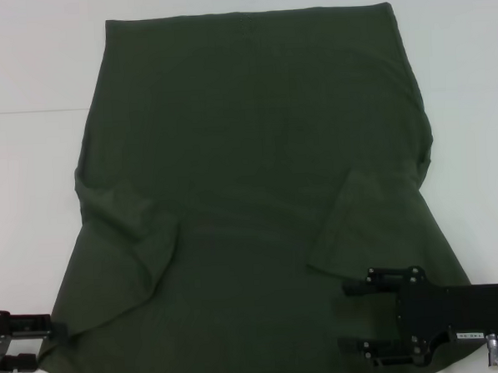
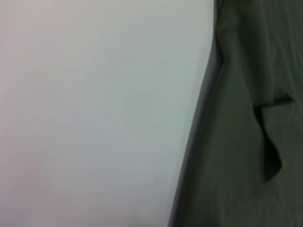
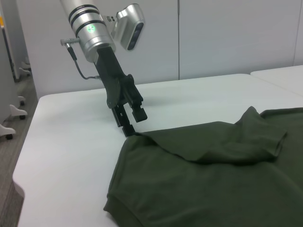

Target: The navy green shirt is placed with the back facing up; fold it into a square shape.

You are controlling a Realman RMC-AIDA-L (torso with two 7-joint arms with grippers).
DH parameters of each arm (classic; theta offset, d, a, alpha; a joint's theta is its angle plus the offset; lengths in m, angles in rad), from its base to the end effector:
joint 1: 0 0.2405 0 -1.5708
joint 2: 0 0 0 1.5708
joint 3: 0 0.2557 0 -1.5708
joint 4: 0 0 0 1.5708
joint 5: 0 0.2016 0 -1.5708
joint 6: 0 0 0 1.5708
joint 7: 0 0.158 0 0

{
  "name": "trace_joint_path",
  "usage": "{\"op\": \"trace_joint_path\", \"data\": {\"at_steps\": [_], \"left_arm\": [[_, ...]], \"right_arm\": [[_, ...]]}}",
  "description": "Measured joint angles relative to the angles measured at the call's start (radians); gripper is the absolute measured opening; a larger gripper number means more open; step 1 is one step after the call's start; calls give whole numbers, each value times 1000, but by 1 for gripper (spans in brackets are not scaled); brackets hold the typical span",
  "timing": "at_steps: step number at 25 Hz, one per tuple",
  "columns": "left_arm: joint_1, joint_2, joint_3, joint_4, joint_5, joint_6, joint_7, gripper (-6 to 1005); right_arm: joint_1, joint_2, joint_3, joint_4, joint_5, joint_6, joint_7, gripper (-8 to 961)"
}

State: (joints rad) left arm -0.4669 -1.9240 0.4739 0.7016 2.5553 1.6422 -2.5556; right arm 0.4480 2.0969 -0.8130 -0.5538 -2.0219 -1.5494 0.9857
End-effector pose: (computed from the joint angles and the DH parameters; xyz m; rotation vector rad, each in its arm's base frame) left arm -0.3614 0.2806 0.0540 -1.8786 -2.2621 -0.2103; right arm 0.2742 0.2799 -0.0537 -2.8805 0.2500 0.5881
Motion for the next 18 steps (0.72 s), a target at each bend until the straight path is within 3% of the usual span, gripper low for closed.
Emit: {"op": "trace_joint_path", "data": {"at_steps": [18], "left_arm": [[-7, 1, 1, 0, 7, -32, 2, 826]], "right_arm": [[0, 0, 0, 0, 0, -7, -1, 776]]}}
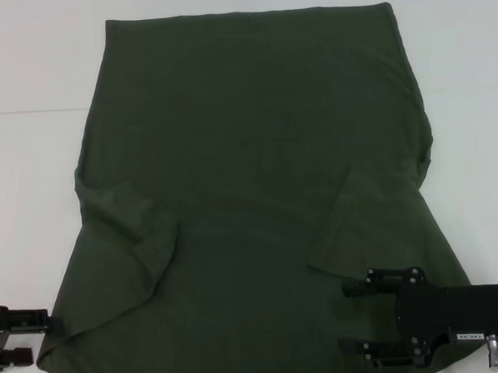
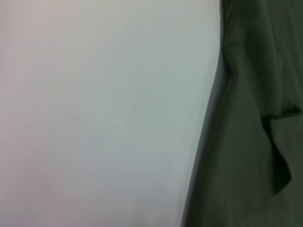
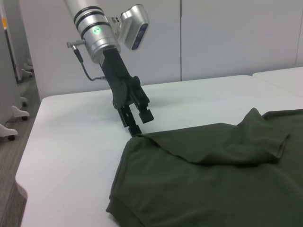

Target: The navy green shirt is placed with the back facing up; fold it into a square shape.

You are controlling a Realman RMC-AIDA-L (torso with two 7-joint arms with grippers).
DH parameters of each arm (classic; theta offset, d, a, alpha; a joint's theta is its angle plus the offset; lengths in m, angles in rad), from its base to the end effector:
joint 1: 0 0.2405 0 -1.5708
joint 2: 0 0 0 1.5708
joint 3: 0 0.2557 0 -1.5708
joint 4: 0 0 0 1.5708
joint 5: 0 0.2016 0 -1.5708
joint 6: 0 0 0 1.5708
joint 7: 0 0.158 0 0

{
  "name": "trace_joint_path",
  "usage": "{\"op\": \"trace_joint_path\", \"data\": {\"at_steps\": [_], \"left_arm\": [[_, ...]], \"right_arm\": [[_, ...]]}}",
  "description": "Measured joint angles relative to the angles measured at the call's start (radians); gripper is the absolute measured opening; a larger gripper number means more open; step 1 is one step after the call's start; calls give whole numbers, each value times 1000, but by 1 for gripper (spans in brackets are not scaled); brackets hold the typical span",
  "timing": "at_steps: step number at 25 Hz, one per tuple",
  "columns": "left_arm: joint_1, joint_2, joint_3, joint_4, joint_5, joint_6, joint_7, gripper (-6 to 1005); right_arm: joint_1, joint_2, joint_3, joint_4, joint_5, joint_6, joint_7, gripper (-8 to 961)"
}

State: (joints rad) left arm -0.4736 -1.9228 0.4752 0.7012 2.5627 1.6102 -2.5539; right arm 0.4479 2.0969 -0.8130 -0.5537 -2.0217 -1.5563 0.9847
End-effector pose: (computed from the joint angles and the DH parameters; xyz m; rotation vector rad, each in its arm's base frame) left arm -0.3640 0.2857 0.0553 -1.8645 -2.2321 -0.2014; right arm 0.2735 0.2790 -0.0536 -2.8844 0.2469 0.5953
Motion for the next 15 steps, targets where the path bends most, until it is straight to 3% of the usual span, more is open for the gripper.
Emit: {"op": "trace_joint_path", "data": {"at_steps": [6, 15], "left_arm": [[-9, -8, 17, -4, -1, -4, 1, 825], [-52, -43, 25, -6, 3, 6, 1, 824]], "right_arm": [[0, 0, 0, 0, 0, 0, 0, 776], [0, 0, 0, 0, 2, -1, 0, 776]]}}
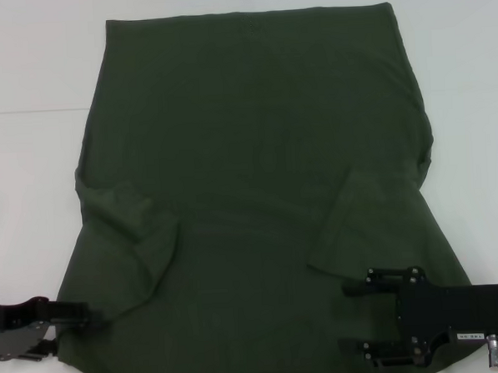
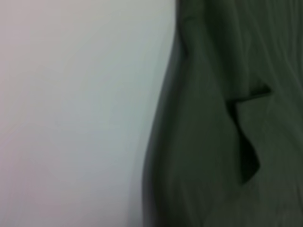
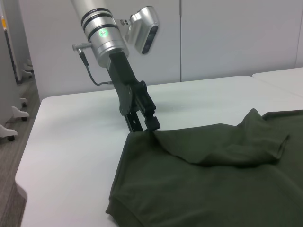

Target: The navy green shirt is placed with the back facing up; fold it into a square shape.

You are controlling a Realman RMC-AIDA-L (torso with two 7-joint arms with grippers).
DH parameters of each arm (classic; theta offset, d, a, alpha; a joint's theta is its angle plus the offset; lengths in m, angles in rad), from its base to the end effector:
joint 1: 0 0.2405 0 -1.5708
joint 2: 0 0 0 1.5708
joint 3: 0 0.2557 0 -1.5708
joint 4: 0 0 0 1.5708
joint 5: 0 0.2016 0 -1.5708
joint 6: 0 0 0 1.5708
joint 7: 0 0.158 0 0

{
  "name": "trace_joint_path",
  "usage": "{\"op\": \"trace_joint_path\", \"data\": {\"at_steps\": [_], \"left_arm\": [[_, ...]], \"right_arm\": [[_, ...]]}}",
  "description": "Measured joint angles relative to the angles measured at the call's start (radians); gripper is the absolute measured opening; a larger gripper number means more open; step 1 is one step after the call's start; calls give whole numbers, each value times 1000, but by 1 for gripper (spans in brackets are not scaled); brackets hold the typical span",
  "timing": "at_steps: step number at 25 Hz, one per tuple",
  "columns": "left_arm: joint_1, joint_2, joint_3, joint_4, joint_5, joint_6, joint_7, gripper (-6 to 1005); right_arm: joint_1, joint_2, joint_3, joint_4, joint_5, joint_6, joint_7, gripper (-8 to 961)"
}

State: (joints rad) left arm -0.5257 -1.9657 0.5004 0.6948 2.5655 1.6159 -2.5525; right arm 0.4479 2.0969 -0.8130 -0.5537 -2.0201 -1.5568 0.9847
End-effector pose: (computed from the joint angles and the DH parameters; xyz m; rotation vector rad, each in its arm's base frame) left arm -0.3407 0.2975 0.0325 -1.9696 -2.2243 -0.1877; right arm 0.2733 0.2791 -0.0535 -2.8834 0.2468 0.5975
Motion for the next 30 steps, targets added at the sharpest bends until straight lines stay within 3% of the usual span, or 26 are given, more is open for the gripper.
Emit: {"op": "trace_joint_path", "data": {"at_steps": [9, 14, 30], "left_arm": [[-16, -7, 1, 0, 0, -1, -6, 823], [-15, -6, 14, 3, -1, -5, 31, 758], [-11, -7, 43, -3, -2, -48, 20, 204]], "right_arm": [[1, 0, 0, -3, 0, 0, 4, 777], [4, -2, 1, -4, 1, 0, 7, 777], [9, -2, 2, -10, 1, -4, 50, 775]]}}
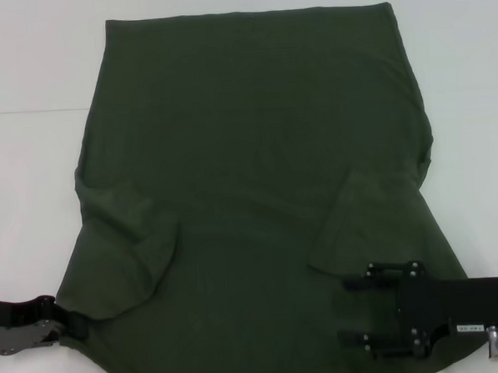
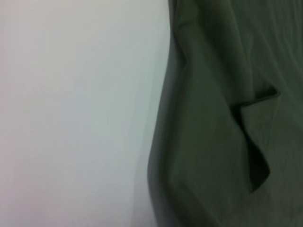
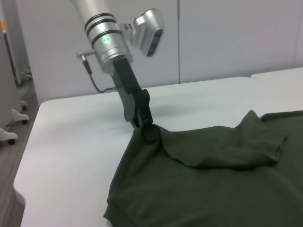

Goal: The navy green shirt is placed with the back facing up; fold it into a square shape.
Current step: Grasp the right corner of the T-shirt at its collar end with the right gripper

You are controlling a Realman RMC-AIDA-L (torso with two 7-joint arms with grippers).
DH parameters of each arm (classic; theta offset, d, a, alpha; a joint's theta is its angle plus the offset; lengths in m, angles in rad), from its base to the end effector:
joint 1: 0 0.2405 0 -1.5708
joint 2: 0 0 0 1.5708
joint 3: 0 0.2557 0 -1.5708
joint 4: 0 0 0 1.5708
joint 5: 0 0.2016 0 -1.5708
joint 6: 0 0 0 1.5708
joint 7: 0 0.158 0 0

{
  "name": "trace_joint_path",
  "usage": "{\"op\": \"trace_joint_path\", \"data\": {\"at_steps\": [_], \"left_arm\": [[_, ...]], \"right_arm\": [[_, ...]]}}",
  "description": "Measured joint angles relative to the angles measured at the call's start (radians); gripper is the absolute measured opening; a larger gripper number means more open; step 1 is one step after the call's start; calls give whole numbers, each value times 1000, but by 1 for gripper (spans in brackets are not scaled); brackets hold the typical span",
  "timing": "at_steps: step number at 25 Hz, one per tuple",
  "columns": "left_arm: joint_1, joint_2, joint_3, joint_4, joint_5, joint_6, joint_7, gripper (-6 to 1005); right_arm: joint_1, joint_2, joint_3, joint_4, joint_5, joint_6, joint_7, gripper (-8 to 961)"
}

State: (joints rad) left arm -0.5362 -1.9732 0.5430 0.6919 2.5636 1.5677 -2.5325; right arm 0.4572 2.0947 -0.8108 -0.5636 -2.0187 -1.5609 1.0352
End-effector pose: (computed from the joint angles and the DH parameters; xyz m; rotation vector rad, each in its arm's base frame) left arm -0.3400 0.3043 0.0266 -2.0021 -2.1586 -0.1449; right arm 0.2703 0.2833 -0.0508 -2.8837 0.2947 0.6056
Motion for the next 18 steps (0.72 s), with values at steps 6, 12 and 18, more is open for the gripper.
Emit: {"op": "trace_joint_path", "data": {"at_steps": [6, 12, 18], "left_arm": [[2, 1, -6, -3, -6, 4, 13, 54], [0, 5, 0, -4, -6, 26, 42, 44], [-5, 8, -1, -5, -6, 45, 79, 43]], "right_arm": [[-10, -12, 11, -138, -6, -47, 304, 775], [-1, -102, 13, -337, -111, -157, 984, 775], [21, -176, 131, -339, -205, -250, 1389, 774]]}}
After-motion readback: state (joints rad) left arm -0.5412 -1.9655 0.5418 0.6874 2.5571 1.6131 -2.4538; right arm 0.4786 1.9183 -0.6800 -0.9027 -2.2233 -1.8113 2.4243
